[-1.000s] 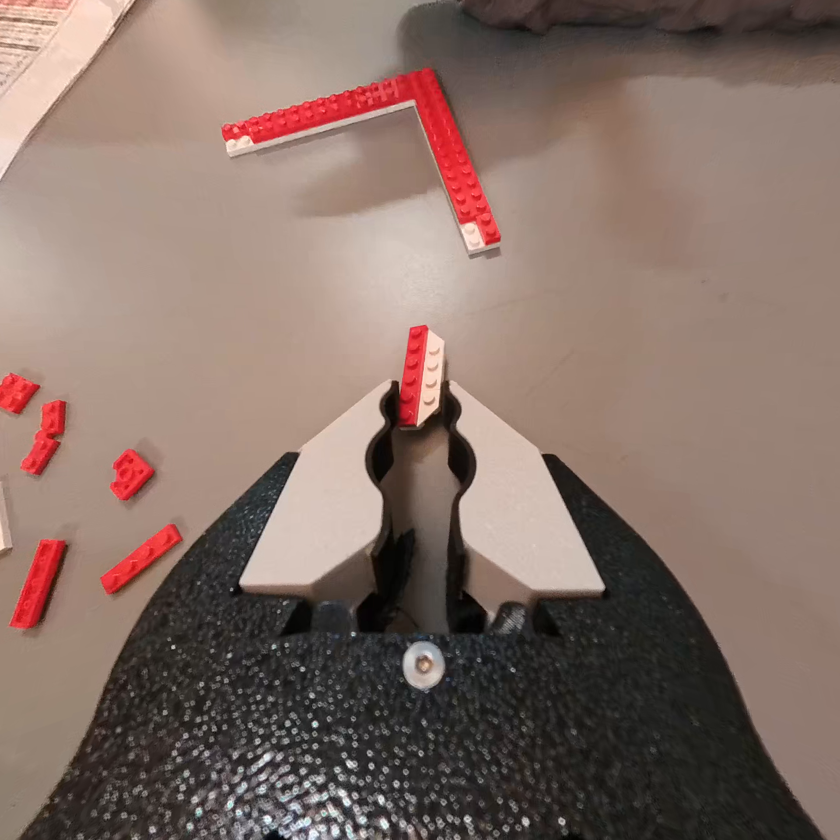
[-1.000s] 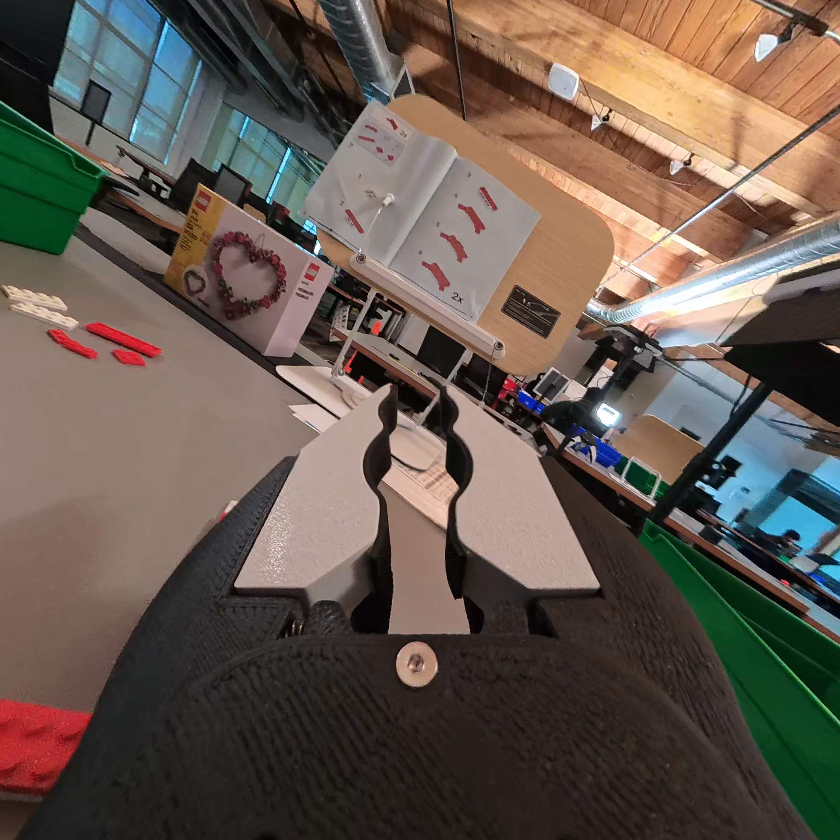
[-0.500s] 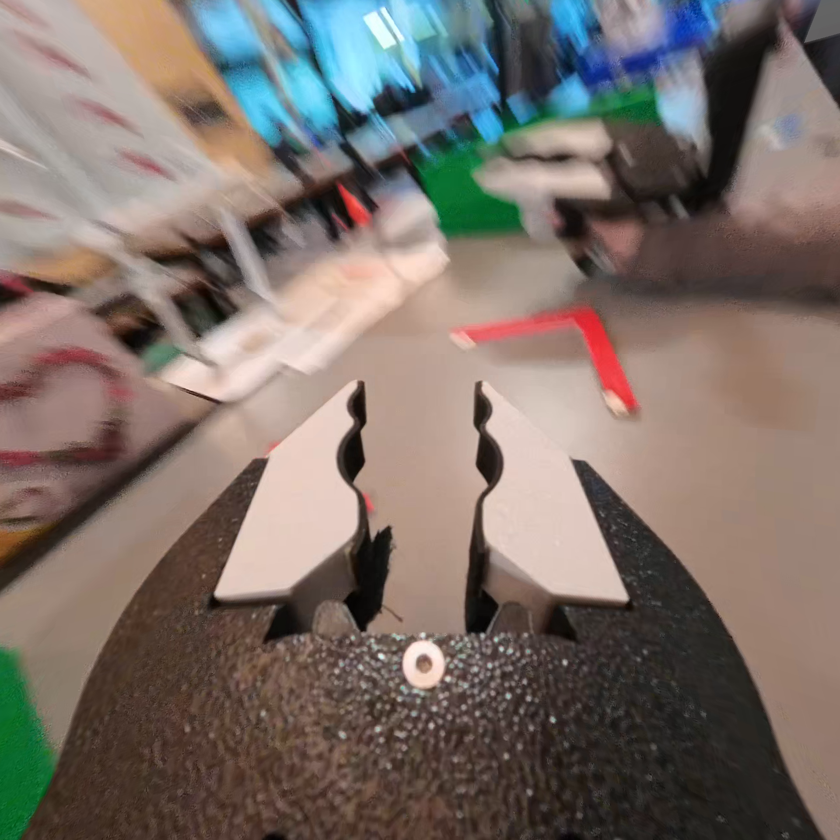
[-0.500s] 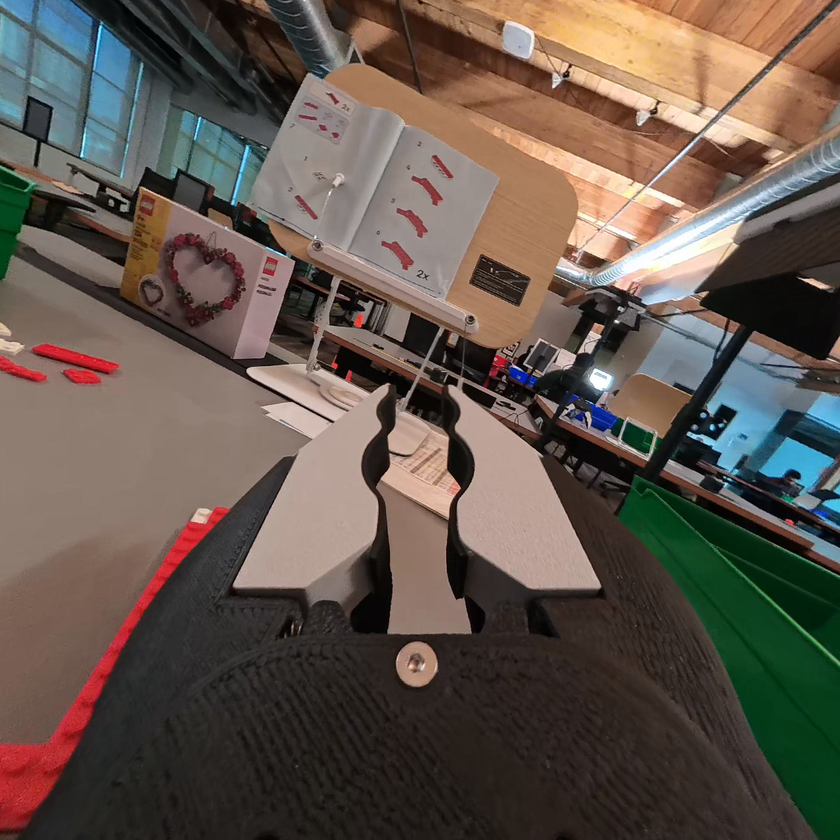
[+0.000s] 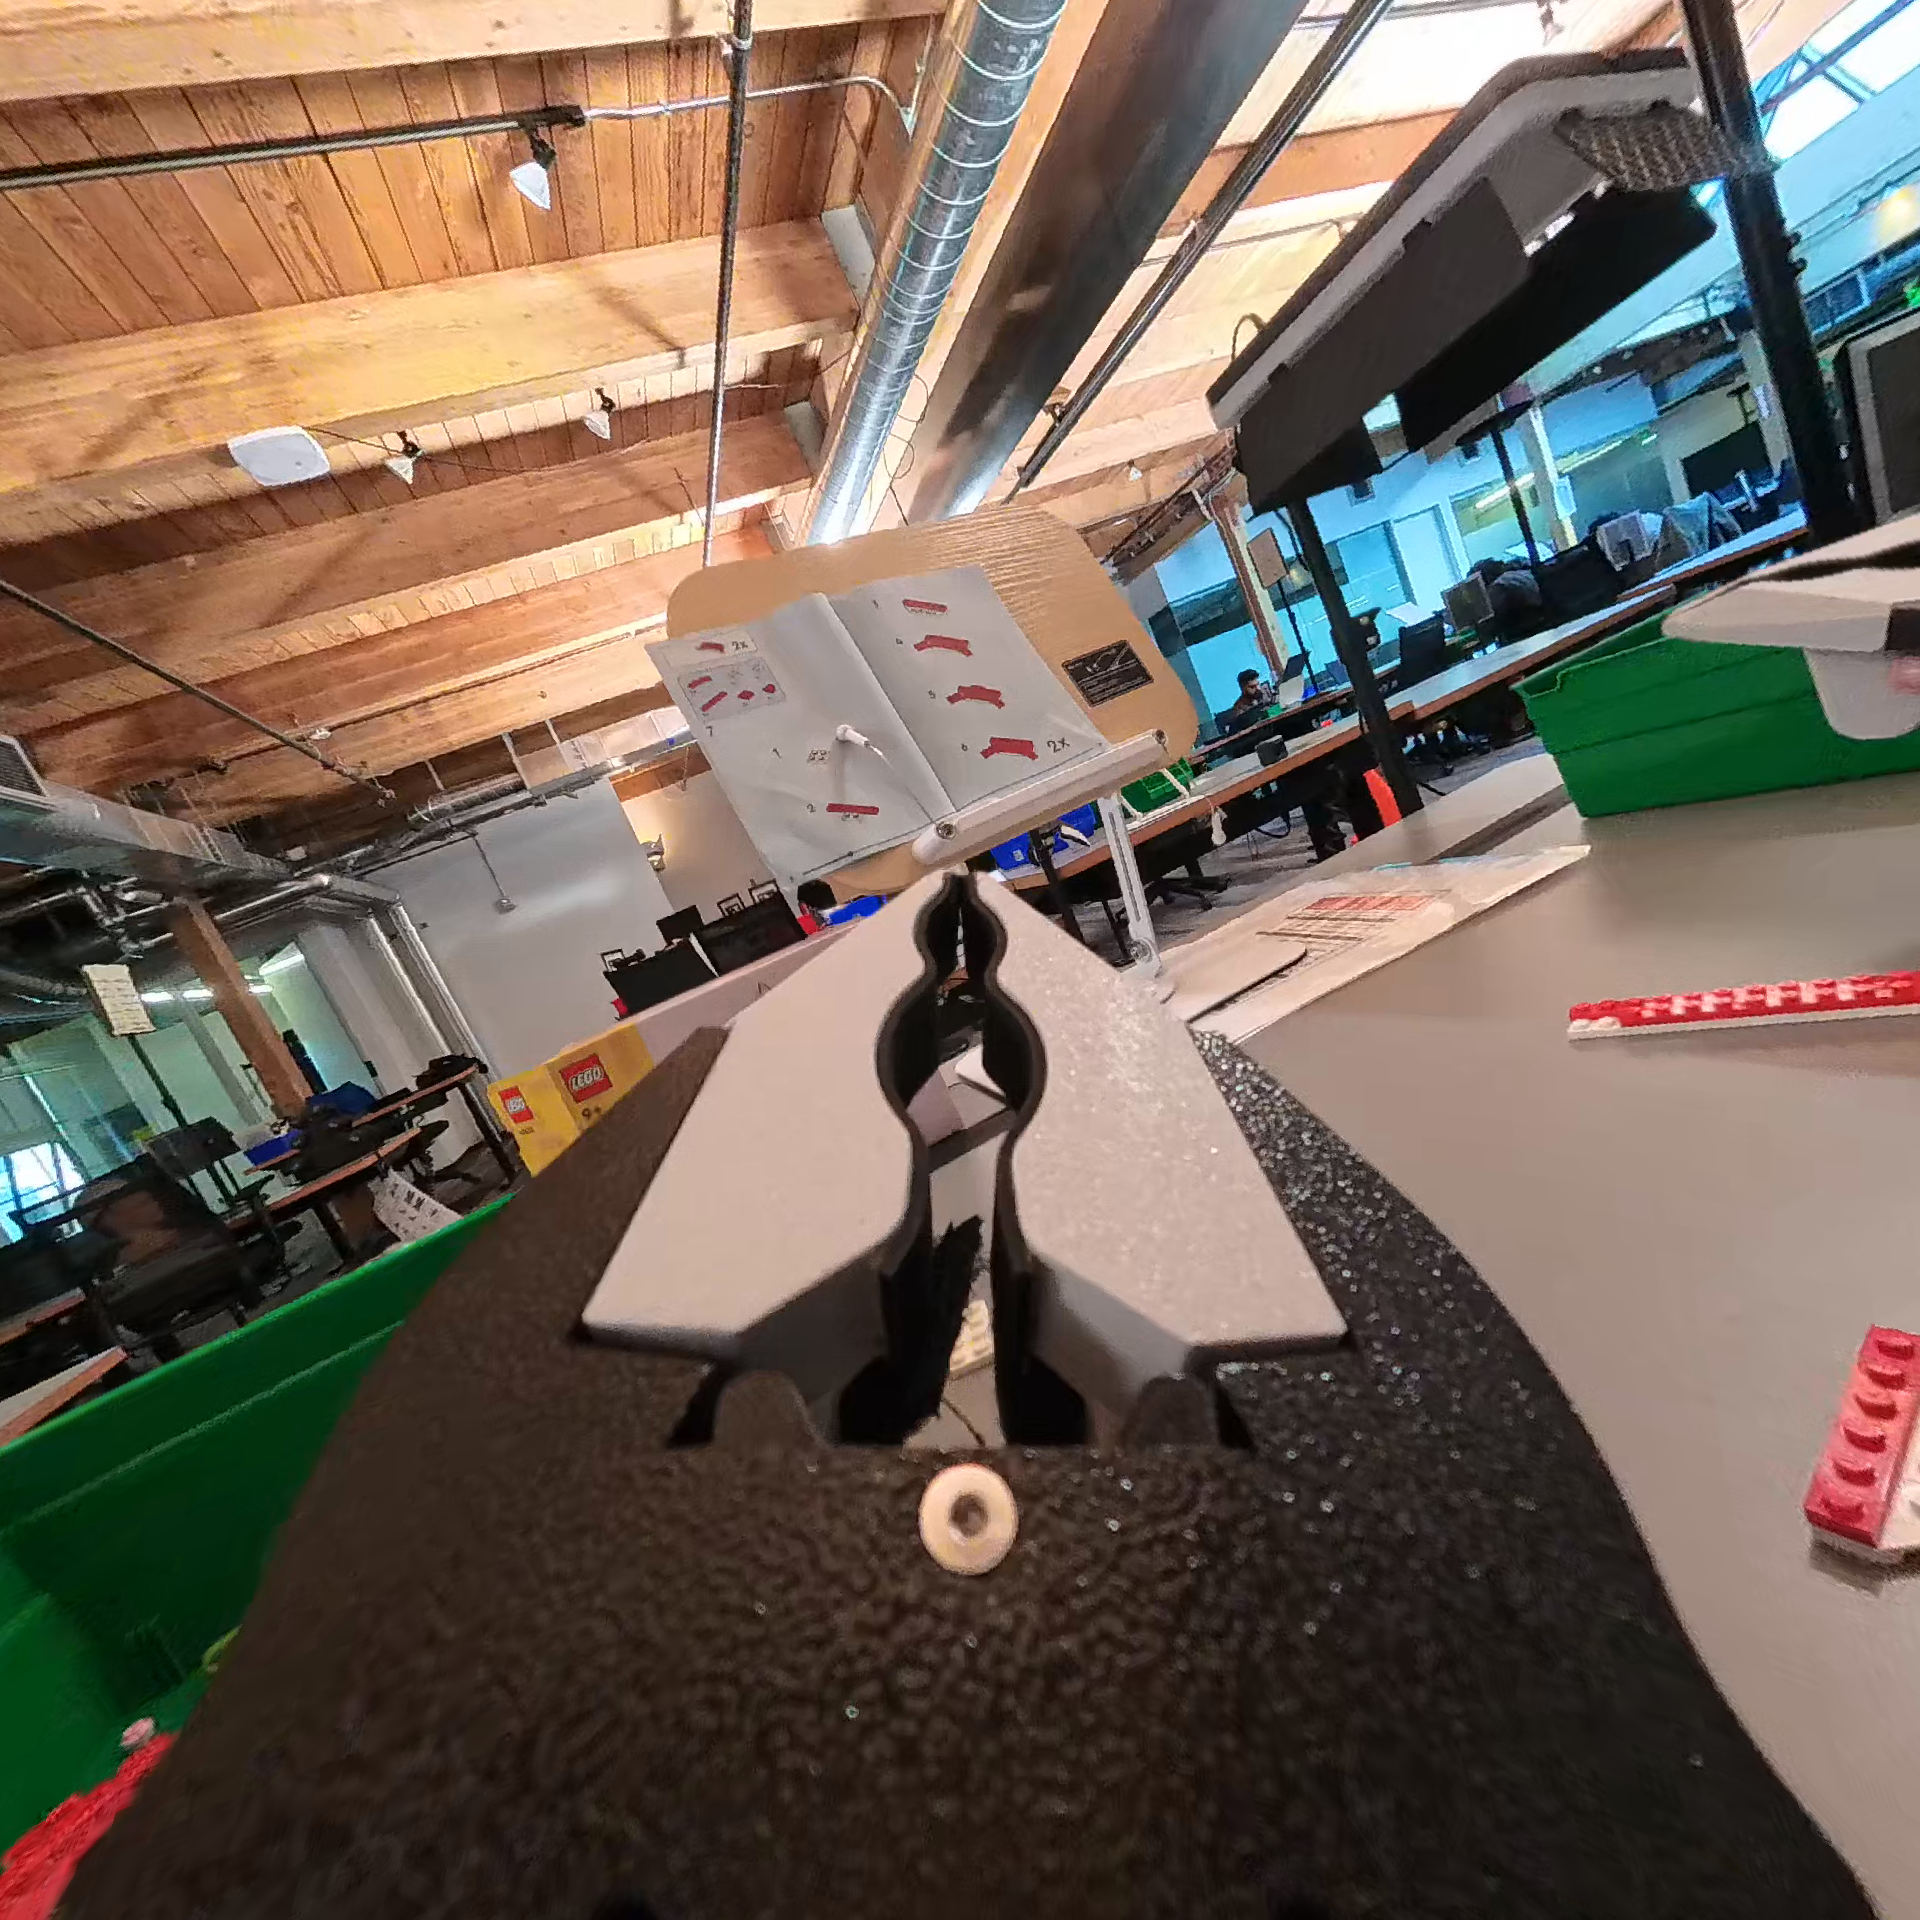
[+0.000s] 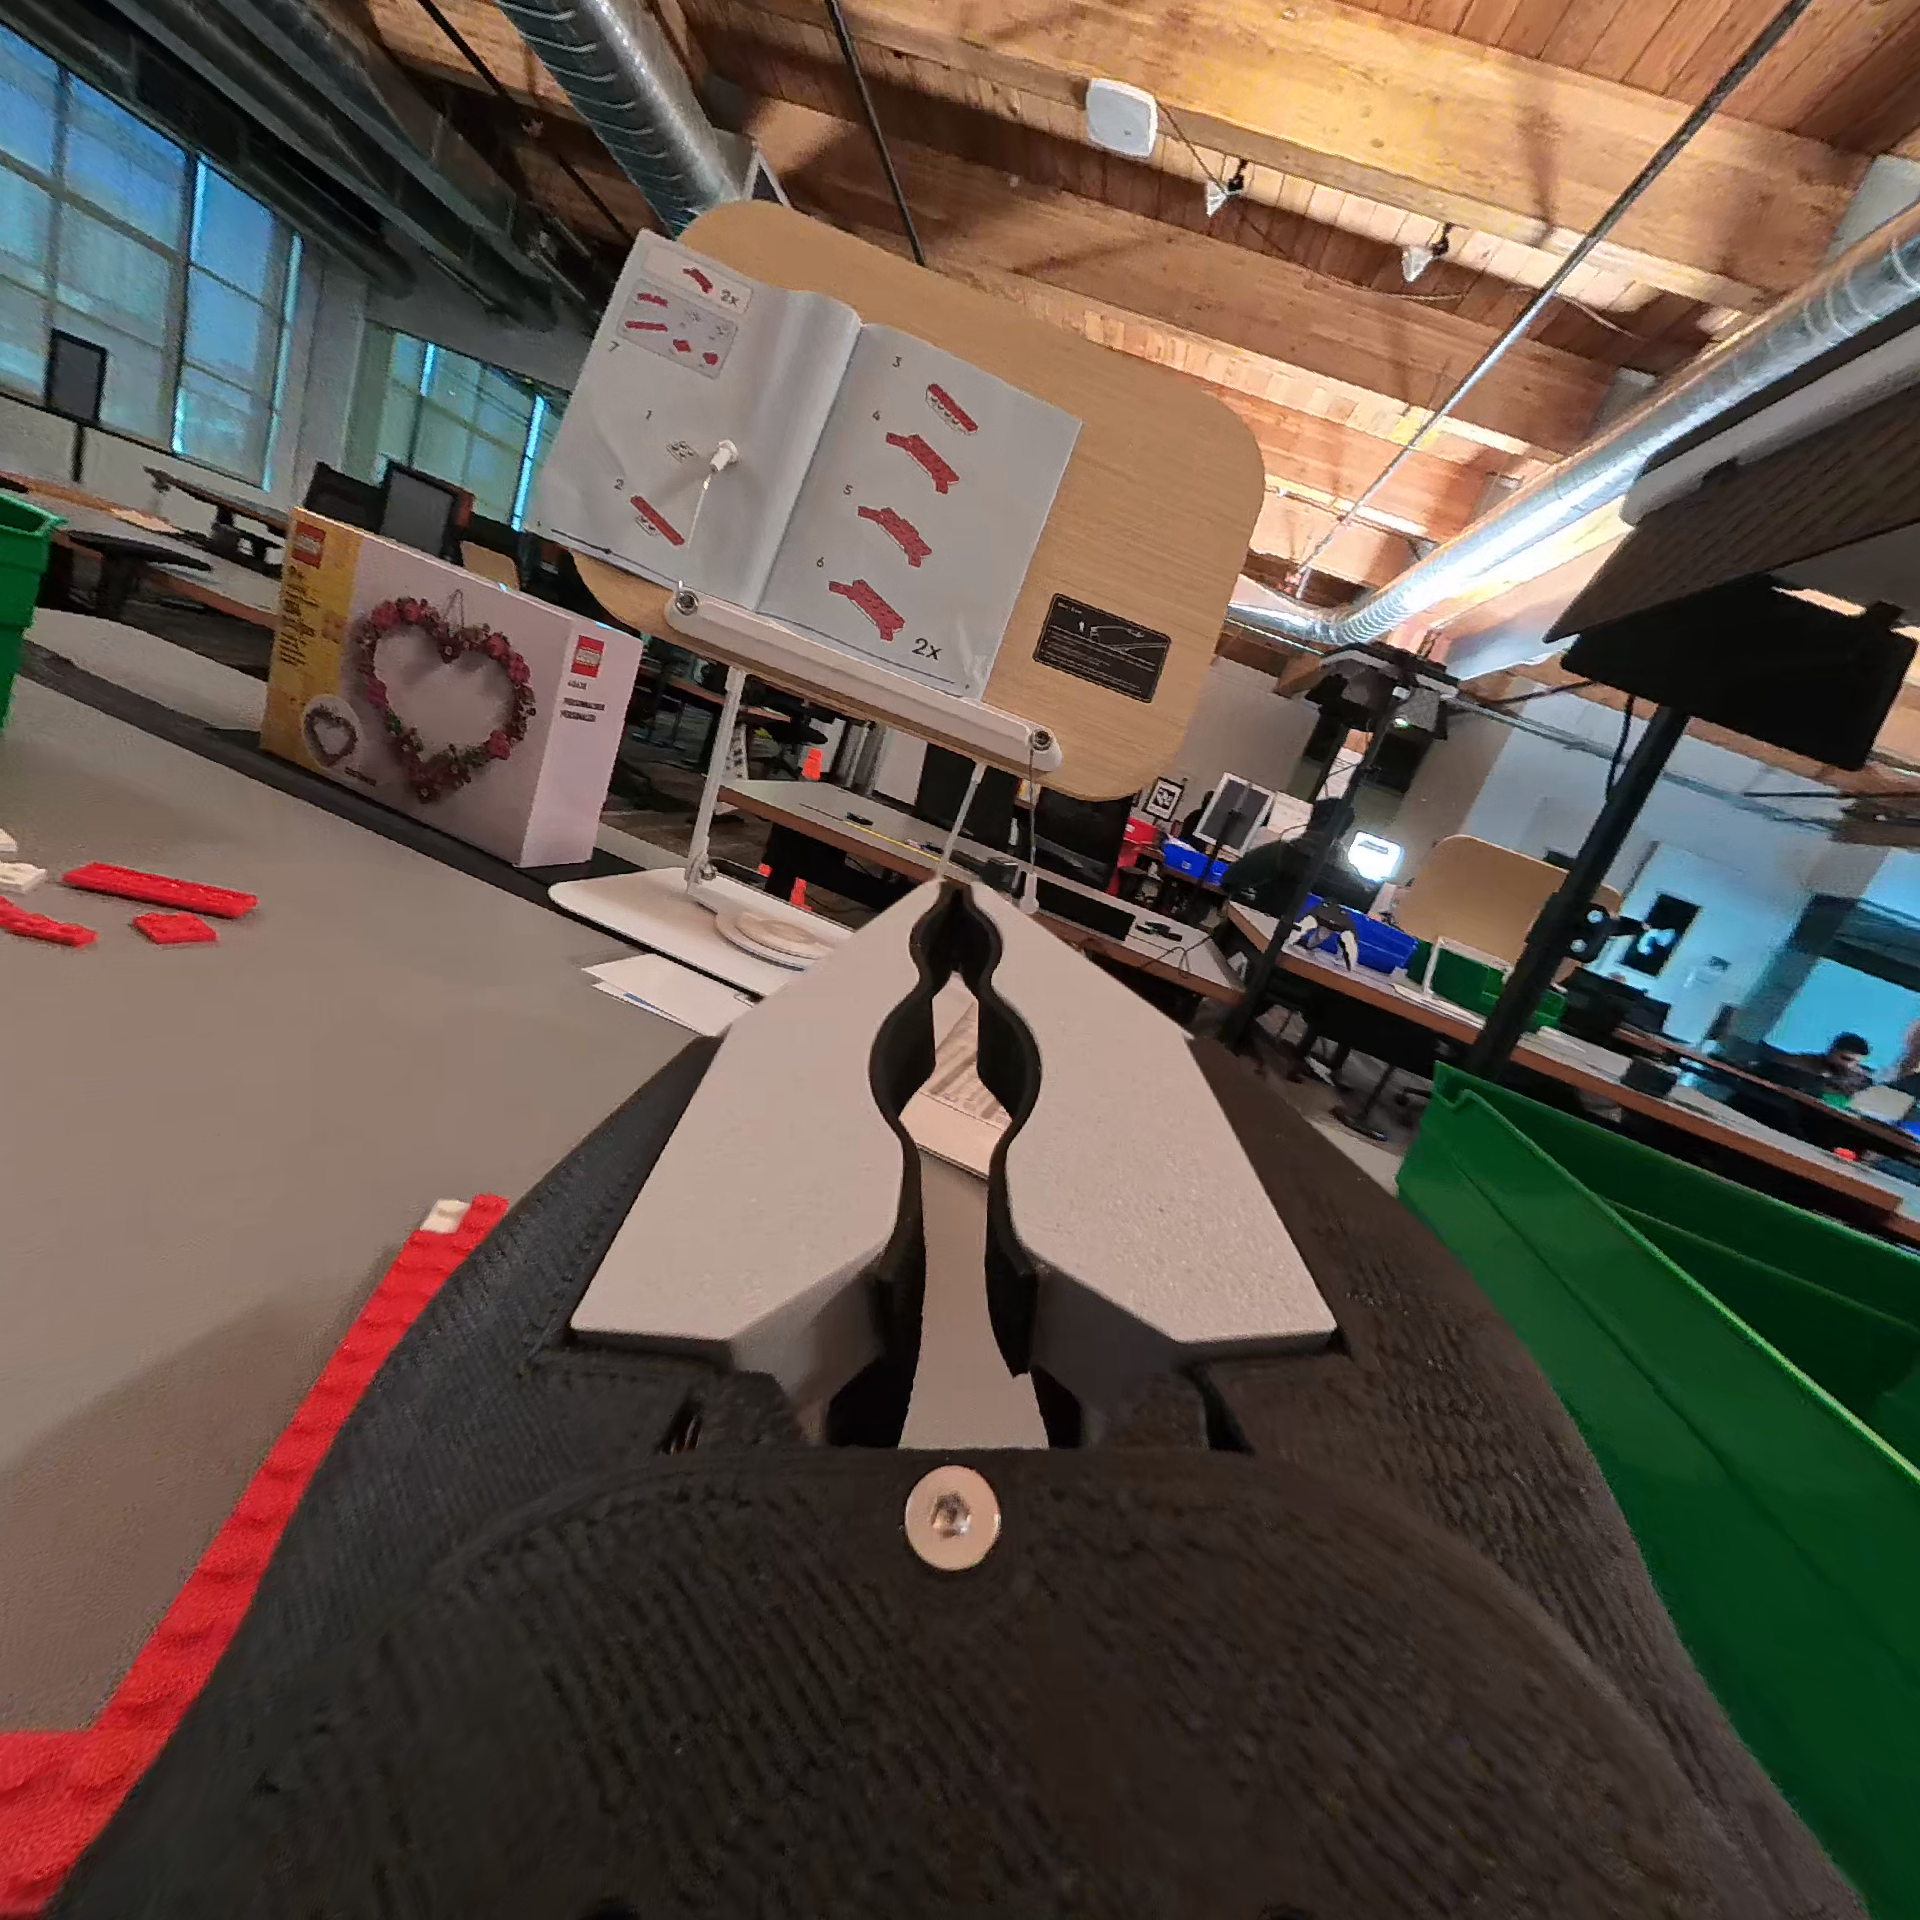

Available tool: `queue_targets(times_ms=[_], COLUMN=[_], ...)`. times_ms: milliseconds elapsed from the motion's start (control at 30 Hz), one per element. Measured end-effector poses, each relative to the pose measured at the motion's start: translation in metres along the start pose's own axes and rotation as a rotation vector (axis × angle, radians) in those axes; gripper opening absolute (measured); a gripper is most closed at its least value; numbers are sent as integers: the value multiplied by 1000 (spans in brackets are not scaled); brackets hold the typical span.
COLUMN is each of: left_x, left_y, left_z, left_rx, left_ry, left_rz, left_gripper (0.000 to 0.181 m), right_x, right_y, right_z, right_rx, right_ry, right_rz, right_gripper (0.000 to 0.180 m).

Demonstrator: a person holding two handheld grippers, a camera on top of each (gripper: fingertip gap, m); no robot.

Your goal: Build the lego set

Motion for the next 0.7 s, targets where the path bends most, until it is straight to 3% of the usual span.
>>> queue_targets(times_ms=[300, 700], left_x=[3, -22], left_y=[16, 7], left_z=[-1, -5], left_rx=[46, 19], left_ry=[-10, 95], left_rz=[32, -37], left_gripper=[0, 0], right_x=[2, 5], right_y=[2, 6], right_z=[-2, -5], right_rx=[6, 27], right_ry=[-25, -34], right_rz=[-26, -4], right_gripper=[0, 0])
Point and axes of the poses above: each gripper's, where its closed fingertips meet, z back along the fingers, y out of its underside, x = y × z across the jaws, the point moved 3 cm from there along z, back along the fingers, and after that the axes turned 14 degrees about -z, right-handed, at the moved point
